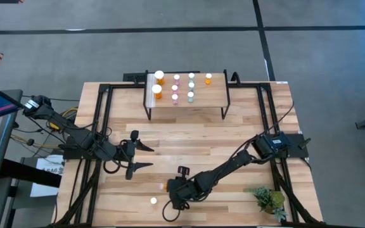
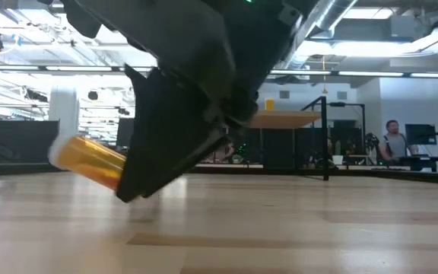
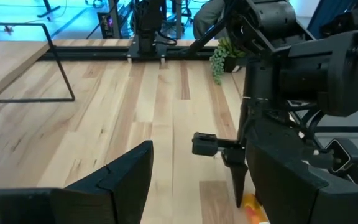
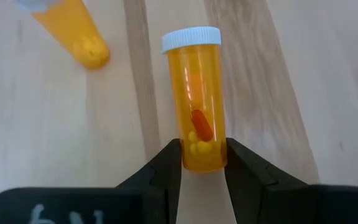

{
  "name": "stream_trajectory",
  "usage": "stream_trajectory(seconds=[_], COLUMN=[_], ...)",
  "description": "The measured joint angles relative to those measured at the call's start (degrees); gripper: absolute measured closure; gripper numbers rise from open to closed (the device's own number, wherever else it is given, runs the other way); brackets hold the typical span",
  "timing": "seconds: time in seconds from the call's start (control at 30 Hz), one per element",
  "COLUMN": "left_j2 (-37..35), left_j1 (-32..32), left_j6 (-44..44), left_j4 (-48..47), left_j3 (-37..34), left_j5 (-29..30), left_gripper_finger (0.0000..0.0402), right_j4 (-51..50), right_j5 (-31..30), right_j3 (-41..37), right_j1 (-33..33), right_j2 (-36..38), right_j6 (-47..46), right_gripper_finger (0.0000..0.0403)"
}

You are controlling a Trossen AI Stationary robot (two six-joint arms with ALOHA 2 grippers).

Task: Pick and place medicine bottles onto shelf by color
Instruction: Put the right small orange pill bottle aligned with the other small orange pill bottle on the shelf

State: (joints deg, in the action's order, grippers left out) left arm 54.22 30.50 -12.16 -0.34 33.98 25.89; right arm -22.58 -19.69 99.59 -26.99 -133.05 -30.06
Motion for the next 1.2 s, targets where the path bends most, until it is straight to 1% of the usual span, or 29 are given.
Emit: stream_trajectory(seconds=[0.17, 0.3, 0.37, 0.4, 0.47, 0.57, 0.7, 0.77, 0.83, 0.9, 0.97, 1.03, 1.2], left_j2=[0.0, 0.0, 0.0, 0.0, 0.0, 0.0, 0.0, 0.1, 0.4, 1.4, 2.9, 4.8, 9.7], left_j1=[0.0, 0.0, 0.0, 0.0, 0.0, 0.0, 0.0, 0.0, 0.0, 0.0, -0.1, -0.5, -2.0], left_j6=[0.4, 0.4, 0.4, 0.4, 0.4, 0.9, 1.3, 1.4, 1.9, 3.2, 5.1, 6.5, 8.7], left_j4=[-0.2, -0.3, -0.3, -0.4, -0.5, -0.3, 1.1, 2.5, 4.4, 8.2, 10.8, 13.8, 20.6], left_j3=[0.0, 0.0, 0.0, 0.0, 0.0, 0.0, 0.0, 0.0, 0.0, -0.3, -0.5, -0.5, -0.5], left_j5=[0.4, 0.3, 0.1, 0.1, 0.0, 0.1, 0.2, 0.3, 0.3, 0.3, 0.4, 0.4, 0.5], left_gripper_finger=[0.0157, 0.0157, 0.0157, 0.0157, 0.0157, 0.0157, 0.0157, 0.0157, 0.0157, 0.0157, 0.0157, 0.0157, 0.0157], right_j4=[-3.5, -4.0, -3.9, -2.4, 1.3, 14.4, 37.9, 49.4, 60.7, 70.0, 75.2, 77.8, 81.4], right_j5=[0.0, -0.7, -2.8, -3.8, -6.0, -7.1, -7.2, -7.3, -7.4, -7.4, -7.3, -6.9, -6.1], right_j3=[0.0, -0.9, -3.4, -5.4, -11.3, -23.3, -39.6, -45.8, -50.0, -52.1, -52.6, -52.6, -52.6], right_j1=[0.9, 1.7, 1.4, 1.3, 0.9, 0.5, 1.1, 1.5, 1.8, 1.7, 1.7, 1.8, 2.9], right_j2=[0.1, 2.4, 5.4, 7.2, 11.8, 18.7, 25.9, 28.2, 29.2, 29.3, 29.0, 28.9, 28.8], right_j6=[0.4, 1.2, 1.3, 1.1, -0.1, -0.3, -0.5, 0.4, 3.0, 6.9, 10.5, 13.1, 15.6], right_gripper_finger=[0.0281, 0.0281, 0.0281, 0.0281, 0.0281, 0.0281, 0.0281, 0.0281, 0.0281, 0.0280, 0.0280, 0.0280, 0.0280])
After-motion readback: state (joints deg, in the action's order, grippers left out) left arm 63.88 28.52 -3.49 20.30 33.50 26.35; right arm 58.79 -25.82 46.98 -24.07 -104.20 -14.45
